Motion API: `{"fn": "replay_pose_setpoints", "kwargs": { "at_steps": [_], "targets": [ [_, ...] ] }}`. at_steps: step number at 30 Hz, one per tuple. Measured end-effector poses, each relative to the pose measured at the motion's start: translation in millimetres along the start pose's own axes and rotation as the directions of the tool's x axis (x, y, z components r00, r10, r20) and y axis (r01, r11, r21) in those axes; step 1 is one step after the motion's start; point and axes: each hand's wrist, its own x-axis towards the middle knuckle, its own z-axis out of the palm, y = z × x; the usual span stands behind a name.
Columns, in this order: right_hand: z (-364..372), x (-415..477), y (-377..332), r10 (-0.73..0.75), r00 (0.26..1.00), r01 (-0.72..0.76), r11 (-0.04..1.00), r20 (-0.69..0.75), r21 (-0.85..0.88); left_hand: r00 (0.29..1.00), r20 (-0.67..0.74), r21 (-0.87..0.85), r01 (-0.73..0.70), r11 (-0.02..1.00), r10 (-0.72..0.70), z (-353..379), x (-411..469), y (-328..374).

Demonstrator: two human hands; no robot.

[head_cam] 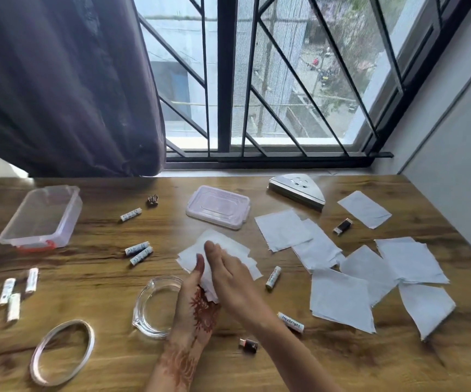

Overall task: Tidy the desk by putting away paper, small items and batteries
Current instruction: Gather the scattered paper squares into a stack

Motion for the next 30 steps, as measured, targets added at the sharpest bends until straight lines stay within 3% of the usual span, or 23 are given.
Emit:
{"fn": "replay_pose_setpoints", "kwargs": {
  "at_steps": [3, 6, 10, 13, 17, 19, 22, 25, 30],
  "targets": [
    [-18.2, 19.7, 21.1, -0.088, 0.986, 0.077, 0.994, -0.144, -0.082, 0.996, -0.077, -0.011, -0.054, 0.999, 0.053, -2.5, 2.7, 2.7],
    [-47.7, 49.1, 66.3, -0.13, 0.968, 0.043, 0.929, -0.215, -0.369, 0.988, -0.131, -0.023, -0.087, 0.996, 0.083, -3.1, 1.3, 5.7],
    [-89.5, 74.5, 123.6, -0.052, 0.995, -0.033, 0.646, -0.086, -0.763, 0.987, -0.137, 0.021, -0.087, 0.996, 0.089, -5.3, -0.9, 6.5],
    [-99.7, 77.2, 138.7, -0.037, 0.998, -0.019, 0.508, -0.044, -0.861, 0.986, -0.142, 0.047, -0.082, 0.996, 0.088, -5.7, -1.1, 7.1],
    [-98.1, 76.4, 143.9, -0.255, 0.961, 0.04, 0.513, -0.108, -0.857, 0.987, -0.138, 0.048, -0.081, 0.996, 0.087, -5.1, -1.6, 8.2],
    [-95.6, 75.6, 142.8, -0.286, 0.943, 0.018, 0.553, -0.169, -0.833, 0.988, -0.126, 0.049, -0.081, 0.995, 0.087, -5.1, -2.4, 8.5],
    [-88.1, 73.4, 125.2, -0.273, 0.899, -0.017, 0.761, -0.344, -0.649, 0.988, -0.128, 0.035, -0.077, 0.996, 0.081, -5.6, -2.7, 9.7],
    [-80.7, 67.2, 99.0, -0.261, 0.831, 0.087, 0.933, -0.491, -0.349, 0.988, -0.136, 0.034, -0.066, 0.997, 0.07, -6.6, -2.1, 10.0],
    [-52.2, 40.8, 59.3, -0.444, 0.807, 0.342, 0.889, -0.388, -0.306, 0.993, -0.118, 0.052, -0.005, 0.999, 0.011, -7.2, 1.3, 9.4]
  ]
}}
